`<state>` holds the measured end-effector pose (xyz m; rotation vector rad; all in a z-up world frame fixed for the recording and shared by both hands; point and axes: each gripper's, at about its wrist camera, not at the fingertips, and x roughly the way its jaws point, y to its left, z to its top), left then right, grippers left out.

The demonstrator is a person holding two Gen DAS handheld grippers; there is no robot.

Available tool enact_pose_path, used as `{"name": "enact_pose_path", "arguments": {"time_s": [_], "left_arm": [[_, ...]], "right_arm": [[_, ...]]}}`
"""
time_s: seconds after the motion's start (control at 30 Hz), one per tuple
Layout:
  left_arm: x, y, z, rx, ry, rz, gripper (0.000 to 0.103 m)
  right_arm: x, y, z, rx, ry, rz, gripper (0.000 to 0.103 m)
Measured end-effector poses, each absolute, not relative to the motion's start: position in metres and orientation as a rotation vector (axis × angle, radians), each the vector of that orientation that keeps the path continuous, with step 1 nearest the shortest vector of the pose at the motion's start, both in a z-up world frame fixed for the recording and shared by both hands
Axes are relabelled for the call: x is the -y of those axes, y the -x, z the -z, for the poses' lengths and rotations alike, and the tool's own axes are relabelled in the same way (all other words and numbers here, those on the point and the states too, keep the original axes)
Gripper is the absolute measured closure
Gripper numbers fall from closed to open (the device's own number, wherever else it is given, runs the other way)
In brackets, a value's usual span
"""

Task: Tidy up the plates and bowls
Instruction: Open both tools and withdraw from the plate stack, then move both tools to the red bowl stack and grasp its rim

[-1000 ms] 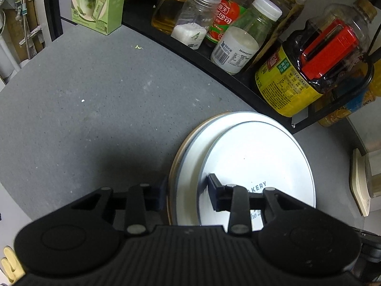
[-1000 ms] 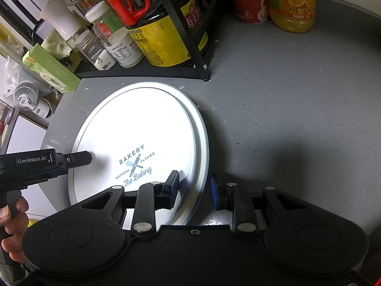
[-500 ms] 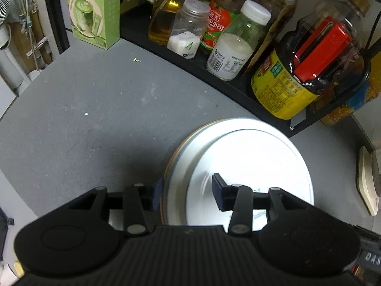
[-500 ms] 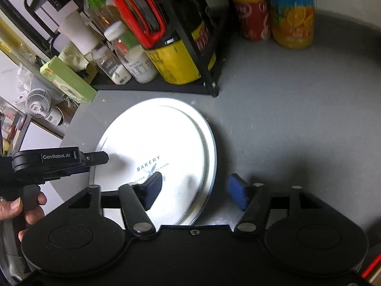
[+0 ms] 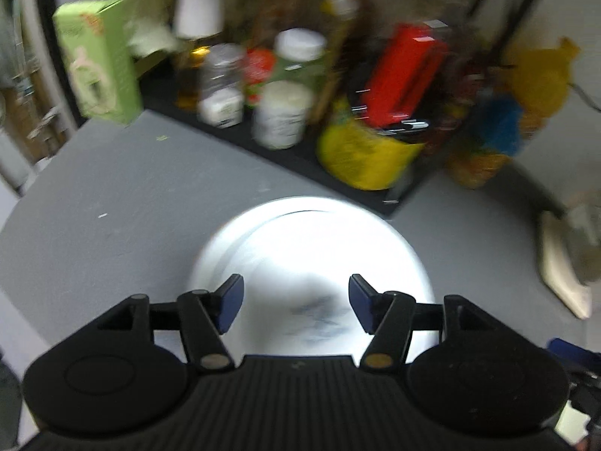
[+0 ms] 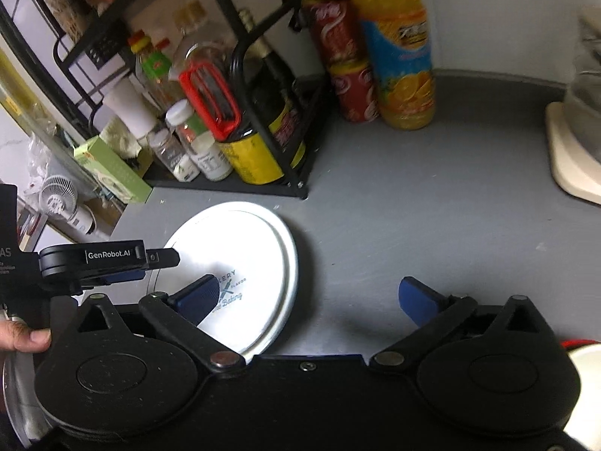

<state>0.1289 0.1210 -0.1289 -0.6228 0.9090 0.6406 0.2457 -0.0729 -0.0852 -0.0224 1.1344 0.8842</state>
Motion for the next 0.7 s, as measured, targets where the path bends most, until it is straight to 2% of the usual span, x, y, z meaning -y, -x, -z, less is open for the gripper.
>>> {"name": "enact_pose_path", "arguments": {"time_s": [0.07,0.17,0.7], "left_arm": [[-0.11,-0.135,0.121,-0.903,0.617,-0.588,0.029],[-0.094,-0.143,0.113,-0.905,0.627,-0.507,0.019],[0.006,-0.187,0.096,-0.94,0.559,-0.324,0.017]], "right_arm": [[0.082,-0.246,0.08,-1.12,0.013,-0.868,0.0],[0.098,-0.247,0.072,-1.093,-0.006,-0.854,0.0],[0.199,-0.249,0.062,-1.054,-0.073,-0.724,0.0]]}}
